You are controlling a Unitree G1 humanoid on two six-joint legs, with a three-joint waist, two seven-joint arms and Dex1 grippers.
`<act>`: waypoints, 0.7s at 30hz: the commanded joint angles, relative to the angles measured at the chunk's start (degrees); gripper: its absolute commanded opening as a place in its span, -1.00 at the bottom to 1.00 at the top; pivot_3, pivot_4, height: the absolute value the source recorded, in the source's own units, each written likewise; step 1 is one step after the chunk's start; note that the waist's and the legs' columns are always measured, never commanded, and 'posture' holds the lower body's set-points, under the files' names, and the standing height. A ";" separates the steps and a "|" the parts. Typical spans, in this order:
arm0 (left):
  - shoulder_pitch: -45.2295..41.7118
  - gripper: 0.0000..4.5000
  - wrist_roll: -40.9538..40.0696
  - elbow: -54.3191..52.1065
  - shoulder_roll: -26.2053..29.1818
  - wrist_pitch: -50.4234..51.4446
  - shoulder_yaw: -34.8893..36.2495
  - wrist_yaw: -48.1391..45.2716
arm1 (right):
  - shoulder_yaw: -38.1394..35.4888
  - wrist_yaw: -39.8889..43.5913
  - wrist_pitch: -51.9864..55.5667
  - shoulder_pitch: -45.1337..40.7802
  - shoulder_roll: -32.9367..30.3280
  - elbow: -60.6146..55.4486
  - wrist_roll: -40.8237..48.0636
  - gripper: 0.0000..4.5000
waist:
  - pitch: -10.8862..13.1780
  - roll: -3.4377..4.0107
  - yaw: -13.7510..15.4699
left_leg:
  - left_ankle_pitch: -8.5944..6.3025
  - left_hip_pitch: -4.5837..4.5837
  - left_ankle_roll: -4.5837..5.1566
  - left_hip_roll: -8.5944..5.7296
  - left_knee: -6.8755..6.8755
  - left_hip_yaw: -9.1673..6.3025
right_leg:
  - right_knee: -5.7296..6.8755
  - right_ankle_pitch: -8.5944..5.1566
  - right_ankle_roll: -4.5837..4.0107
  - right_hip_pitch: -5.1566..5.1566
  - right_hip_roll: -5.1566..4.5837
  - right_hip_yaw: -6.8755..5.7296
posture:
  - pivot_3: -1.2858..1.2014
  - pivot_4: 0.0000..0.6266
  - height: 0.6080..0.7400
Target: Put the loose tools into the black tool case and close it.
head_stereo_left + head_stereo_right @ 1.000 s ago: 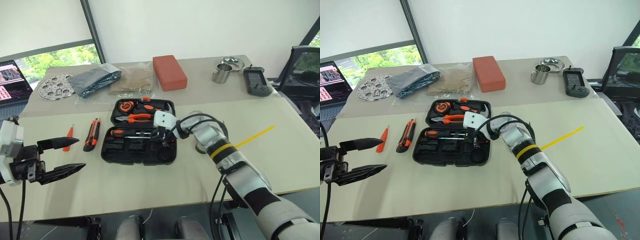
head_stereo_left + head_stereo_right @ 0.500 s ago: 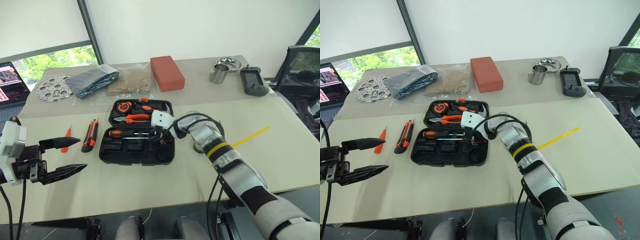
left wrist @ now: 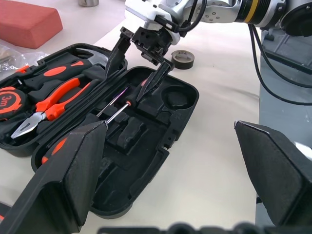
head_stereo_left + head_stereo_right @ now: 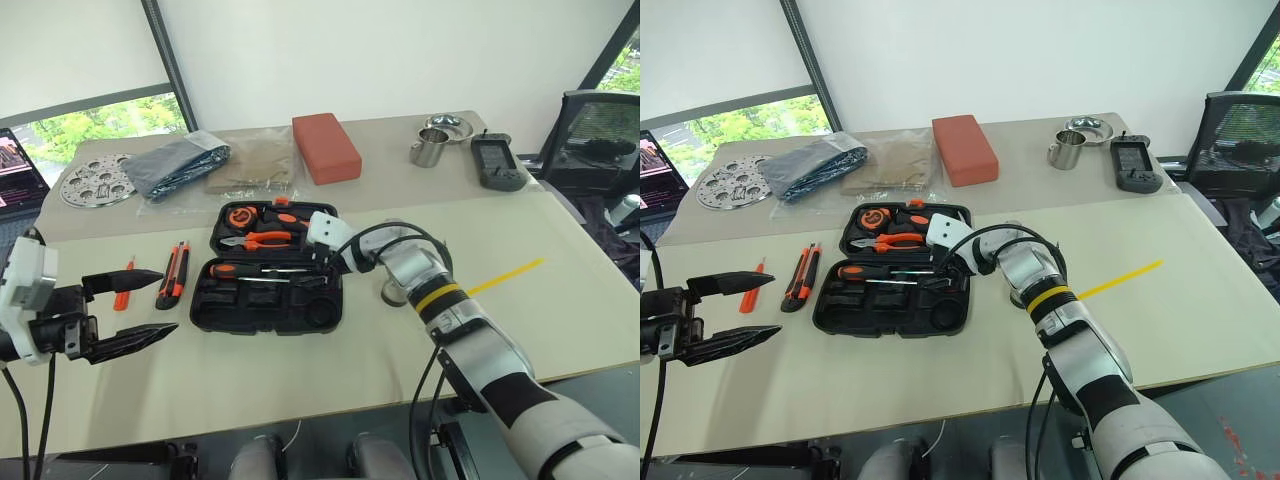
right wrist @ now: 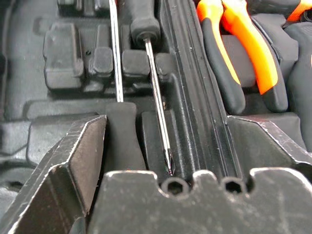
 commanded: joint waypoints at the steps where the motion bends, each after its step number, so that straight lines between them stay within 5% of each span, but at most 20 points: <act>1: -0.99 1.00 -0.16 0.13 1.25 -0.12 0.15 0.30 | -2.52 2.68 3.59 1.02 0.85 -5.97 4.68 0.98 | 0.02 0.00 0.07 | 0.00 -0.04 -0.01 0.00 -0.03 0.00 | -0.02 0.00 0.00 -0.02 0.01 -0.01 | 0.03 -0.52 1.00; 4: -1.72 1.00 -0.19 0.18 1.29 -0.05 -0.57 0.73 | -2.30 2.36 4.31 2.31 1.34 -7.55 5.37 0.67 | 0.04 0.00 0.07 | 0.00 -0.10 -0.01 -0.02 -0.03 0.01 | -0.04 0.00 0.00 -0.06 0.03 -0.02 | 0.03 -0.52 1.00; 15: -1.83 1.00 -0.36 -0.46 1.47 0.66 -0.44 1.50 | -1.22 -0.05 -0.08 3.67 1.34 -3.40 4.12 -0.98 | 0.06 -0.02 0.17 | 0.01 -0.08 -0.02 -0.05 -0.02 0.03 | -0.05 -0.01 0.01 -0.03 0.10 -0.03 | 0.03 -0.52 1.00; 21: -1.48 1.00 -0.52 -1.11 1.41 1.25 0.11 1.77 | -0.56 -0.59 -1.13 3.97 1.45 -1.34 3.48 -0.98 | 0.06 -0.02 0.19 | 0.02 -0.07 -0.03 -0.05 -0.02 0.03 | -0.04 -0.01 0.01 -0.02 0.10 -0.04 | 0.03 -0.52 1.00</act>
